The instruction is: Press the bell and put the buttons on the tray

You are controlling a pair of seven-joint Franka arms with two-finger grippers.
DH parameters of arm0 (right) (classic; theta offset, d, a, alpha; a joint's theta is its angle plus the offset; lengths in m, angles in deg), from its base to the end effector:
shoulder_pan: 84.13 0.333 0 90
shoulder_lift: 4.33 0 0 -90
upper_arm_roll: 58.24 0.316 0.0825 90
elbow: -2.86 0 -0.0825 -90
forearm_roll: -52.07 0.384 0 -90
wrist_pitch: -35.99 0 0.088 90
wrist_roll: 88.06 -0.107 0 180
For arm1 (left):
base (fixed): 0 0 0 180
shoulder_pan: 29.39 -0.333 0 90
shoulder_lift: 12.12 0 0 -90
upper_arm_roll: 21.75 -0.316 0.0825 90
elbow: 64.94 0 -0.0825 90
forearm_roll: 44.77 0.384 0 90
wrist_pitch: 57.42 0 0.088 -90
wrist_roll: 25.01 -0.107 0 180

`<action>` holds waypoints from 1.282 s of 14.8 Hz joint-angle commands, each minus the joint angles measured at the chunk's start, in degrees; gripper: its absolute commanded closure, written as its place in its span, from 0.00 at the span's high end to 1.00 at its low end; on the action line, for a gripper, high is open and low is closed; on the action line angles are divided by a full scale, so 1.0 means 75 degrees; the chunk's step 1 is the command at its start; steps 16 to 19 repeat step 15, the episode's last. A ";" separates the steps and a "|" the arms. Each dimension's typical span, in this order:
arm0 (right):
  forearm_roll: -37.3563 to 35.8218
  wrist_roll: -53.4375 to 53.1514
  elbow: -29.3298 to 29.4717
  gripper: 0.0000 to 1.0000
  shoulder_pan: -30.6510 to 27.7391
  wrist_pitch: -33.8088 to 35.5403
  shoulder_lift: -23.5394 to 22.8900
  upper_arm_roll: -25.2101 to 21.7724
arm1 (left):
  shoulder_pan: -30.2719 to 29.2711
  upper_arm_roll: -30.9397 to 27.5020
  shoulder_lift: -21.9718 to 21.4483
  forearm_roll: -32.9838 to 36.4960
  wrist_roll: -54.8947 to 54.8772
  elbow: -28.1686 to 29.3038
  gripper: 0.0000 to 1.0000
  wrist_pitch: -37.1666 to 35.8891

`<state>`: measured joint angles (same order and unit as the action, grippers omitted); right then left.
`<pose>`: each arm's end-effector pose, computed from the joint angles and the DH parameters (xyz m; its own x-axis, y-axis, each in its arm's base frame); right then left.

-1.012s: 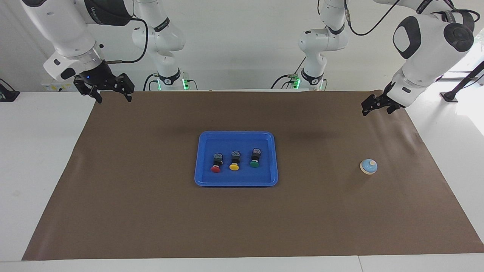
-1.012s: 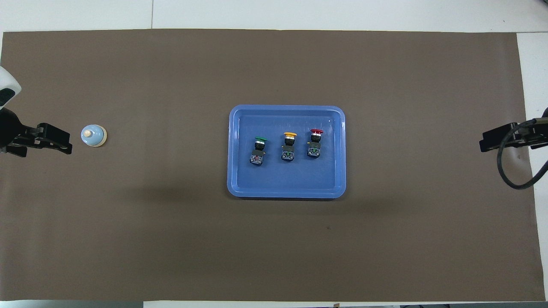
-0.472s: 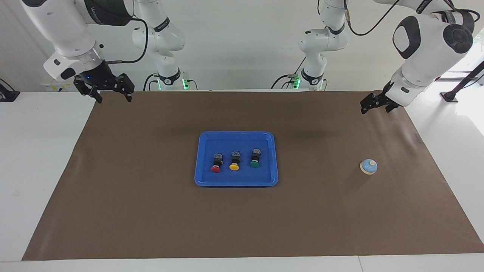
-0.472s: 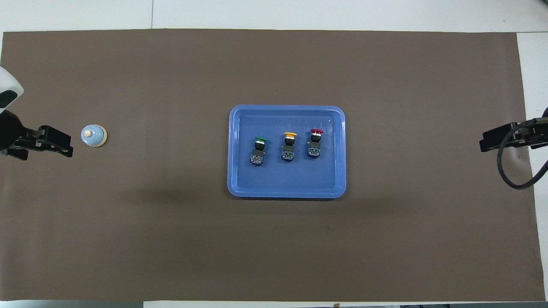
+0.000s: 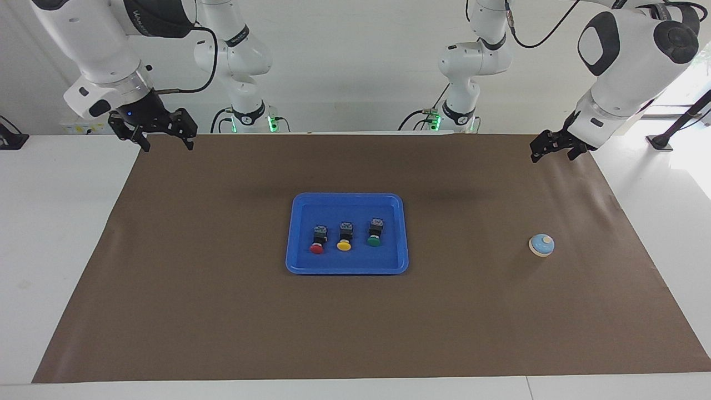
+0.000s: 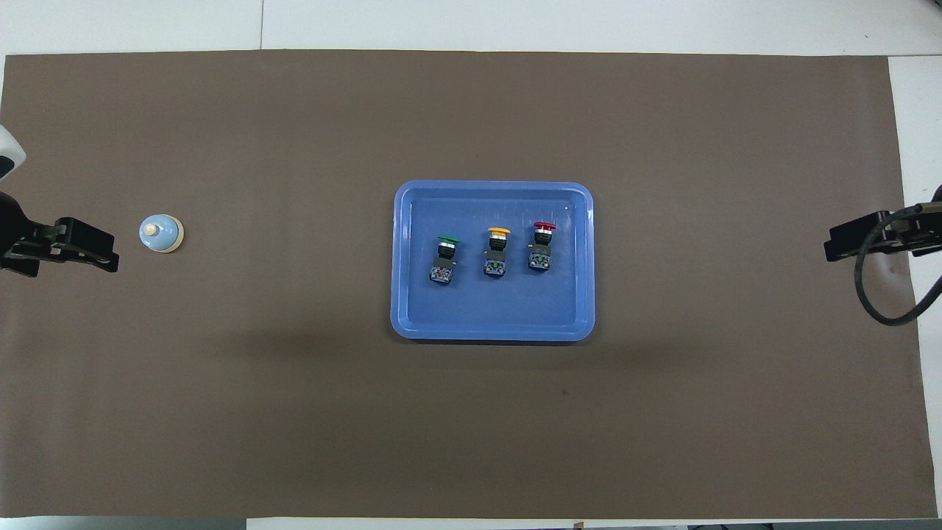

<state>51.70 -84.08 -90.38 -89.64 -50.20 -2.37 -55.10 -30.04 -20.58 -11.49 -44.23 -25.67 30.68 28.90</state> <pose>0.5351 -0.0224 0.6111 0.9956 0.0276 -0.0891 0.0279 -0.9996 0.0021 0.5449 -0.0038 0.5677 0.9848 -0.0199 -0.1725 -0.0214 -0.9997 -0.0072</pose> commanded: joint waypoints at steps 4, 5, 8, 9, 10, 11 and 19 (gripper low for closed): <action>-0.0091 0.0160 -0.0095 1.00 -0.0063 0.0042 0.0125 0.0039 | 0.0320 -0.0063 -0.0083 -0.0013 -0.0005 -0.0069 1.00 0.0232; -0.0091 0.0160 -0.0095 1.00 -0.0063 0.0042 0.0125 0.0039 | 0.0309 -0.0063 -0.0118 -0.0013 -0.0017 -0.0081 1.00 0.0245; -0.0091 0.0160 -0.0095 1.00 -0.0063 0.0042 0.0125 0.0039 | 0.0309 -0.0075 -0.0095 -0.0013 -0.0017 -0.0175 1.00 0.0350; -0.0091 0.0160 -0.0095 1.00 -0.0063 0.0042 0.0125 0.0039 | 0.0309 -0.0075 -0.0107 -0.0013 -0.0005 -0.0152 1.00 0.0339; -0.0091 0.0160 -0.0095 1.00 -0.0063 0.0030 0.0125 0.0039 | 0.0321 -0.0075 -0.0118 -0.0013 -0.0005 -0.0140 1.00 0.0339; -0.0091 0.0160 -0.0095 1.00 -0.0063 0.0030 0.0125 0.0039 | 0.0321 -0.0063 -0.0118 -0.0013 -0.0005 -0.0151 1.00 0.0339; -0.0091 0.0160 -0.0095 1.00 -0.0063 0.0042 0.0125 0.0039 | 0.0321 -0.0063 -0.0142 -0.0025 -0.0017 -0.0093 1.00 0.0350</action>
